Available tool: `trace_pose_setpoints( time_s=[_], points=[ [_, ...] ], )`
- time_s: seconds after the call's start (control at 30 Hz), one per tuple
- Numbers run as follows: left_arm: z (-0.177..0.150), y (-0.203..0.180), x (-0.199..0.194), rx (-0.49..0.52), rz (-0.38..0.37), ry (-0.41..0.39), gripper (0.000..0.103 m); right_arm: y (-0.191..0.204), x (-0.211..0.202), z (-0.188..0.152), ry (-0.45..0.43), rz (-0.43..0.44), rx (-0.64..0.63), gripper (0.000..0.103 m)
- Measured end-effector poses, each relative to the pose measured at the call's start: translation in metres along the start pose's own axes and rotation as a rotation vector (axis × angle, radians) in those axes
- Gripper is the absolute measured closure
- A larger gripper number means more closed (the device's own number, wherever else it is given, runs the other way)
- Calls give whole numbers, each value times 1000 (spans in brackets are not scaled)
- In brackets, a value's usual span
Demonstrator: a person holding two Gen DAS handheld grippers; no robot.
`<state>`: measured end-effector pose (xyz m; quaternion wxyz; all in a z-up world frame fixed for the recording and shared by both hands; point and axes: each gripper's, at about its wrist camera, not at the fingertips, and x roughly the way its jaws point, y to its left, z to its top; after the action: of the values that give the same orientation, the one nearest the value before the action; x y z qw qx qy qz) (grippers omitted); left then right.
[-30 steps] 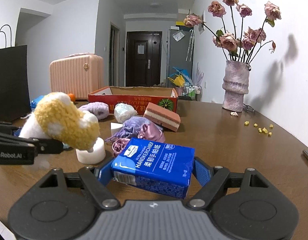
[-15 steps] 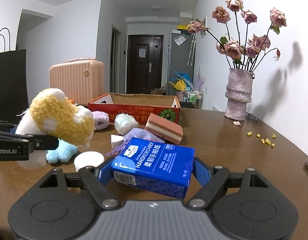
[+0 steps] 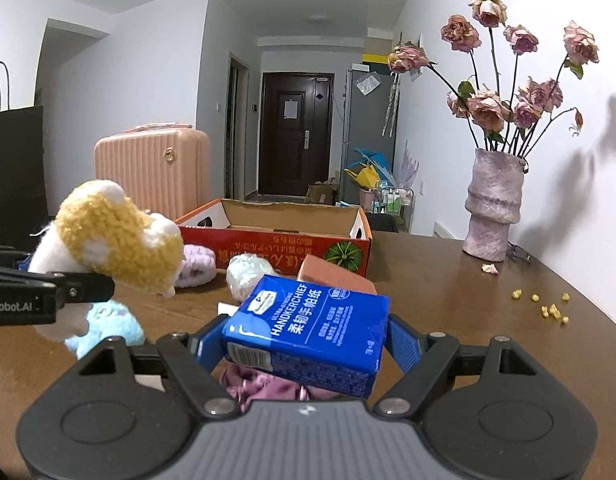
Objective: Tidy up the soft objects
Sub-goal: 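Carry the sheep in the left gripper to the box while the right carries the pack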
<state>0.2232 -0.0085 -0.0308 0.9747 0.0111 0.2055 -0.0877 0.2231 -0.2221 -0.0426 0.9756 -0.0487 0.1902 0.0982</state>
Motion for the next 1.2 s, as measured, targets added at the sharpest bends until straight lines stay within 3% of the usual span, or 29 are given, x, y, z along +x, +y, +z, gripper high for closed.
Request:
trace_pose_setpoints(
  time_s=[0.6,1.2],
  points=[
    [41,16,53,-52,20,-45,57,-7,63,50,-42,0,-12,22],
    [69,30,113,-76,25,-32,57,-10,134,95,-58,19,-35,22]
  ],
)
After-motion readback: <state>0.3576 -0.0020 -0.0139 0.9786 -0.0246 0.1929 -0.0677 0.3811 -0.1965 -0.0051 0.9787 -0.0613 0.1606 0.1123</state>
